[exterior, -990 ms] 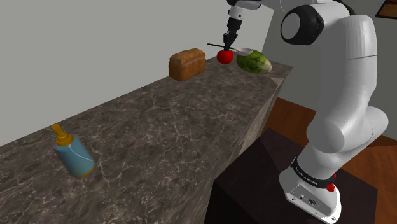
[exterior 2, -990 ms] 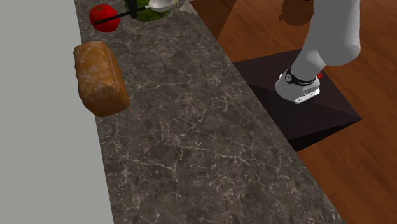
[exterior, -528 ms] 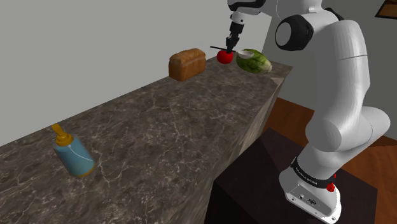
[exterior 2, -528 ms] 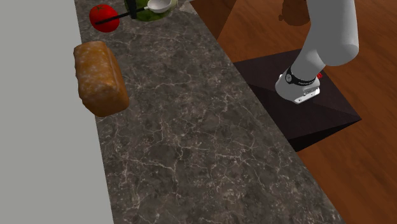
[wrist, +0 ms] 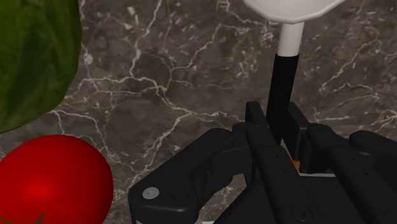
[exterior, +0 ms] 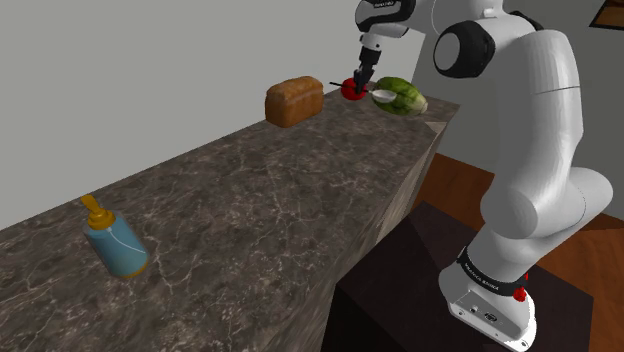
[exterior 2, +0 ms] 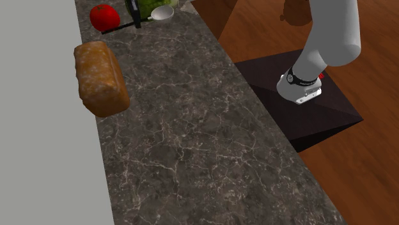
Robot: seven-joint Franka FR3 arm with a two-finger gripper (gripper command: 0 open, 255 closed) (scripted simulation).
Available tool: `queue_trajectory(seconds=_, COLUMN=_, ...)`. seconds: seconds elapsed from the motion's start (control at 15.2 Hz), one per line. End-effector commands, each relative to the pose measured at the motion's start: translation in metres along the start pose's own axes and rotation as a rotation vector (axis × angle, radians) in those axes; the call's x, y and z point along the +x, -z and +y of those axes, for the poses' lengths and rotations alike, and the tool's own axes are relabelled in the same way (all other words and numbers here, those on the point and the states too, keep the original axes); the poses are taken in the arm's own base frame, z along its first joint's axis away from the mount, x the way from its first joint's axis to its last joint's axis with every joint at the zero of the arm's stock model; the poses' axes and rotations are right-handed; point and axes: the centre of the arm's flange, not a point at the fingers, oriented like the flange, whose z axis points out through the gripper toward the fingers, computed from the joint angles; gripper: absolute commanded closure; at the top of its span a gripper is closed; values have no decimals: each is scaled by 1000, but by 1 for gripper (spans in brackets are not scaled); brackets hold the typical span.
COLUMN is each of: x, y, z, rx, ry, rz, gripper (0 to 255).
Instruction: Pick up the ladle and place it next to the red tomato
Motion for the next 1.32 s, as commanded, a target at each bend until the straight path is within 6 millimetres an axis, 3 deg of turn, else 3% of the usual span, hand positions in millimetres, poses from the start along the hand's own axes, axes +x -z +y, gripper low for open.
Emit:
queue_trajectory(seconds=0.0, x=-1, y=-11, z=1, rx=0, ry=0, rz=0, gripper=255)
queue_trajectory(seconds=1.06, x=-11, y=-94, z=9, rx=0, ry=0, rz=0, gripper=255)
queue_trajectory(seconds=1.25, x=-11, y=-99, z=10, rx=0, ry=0, rz=0, gripper=255)
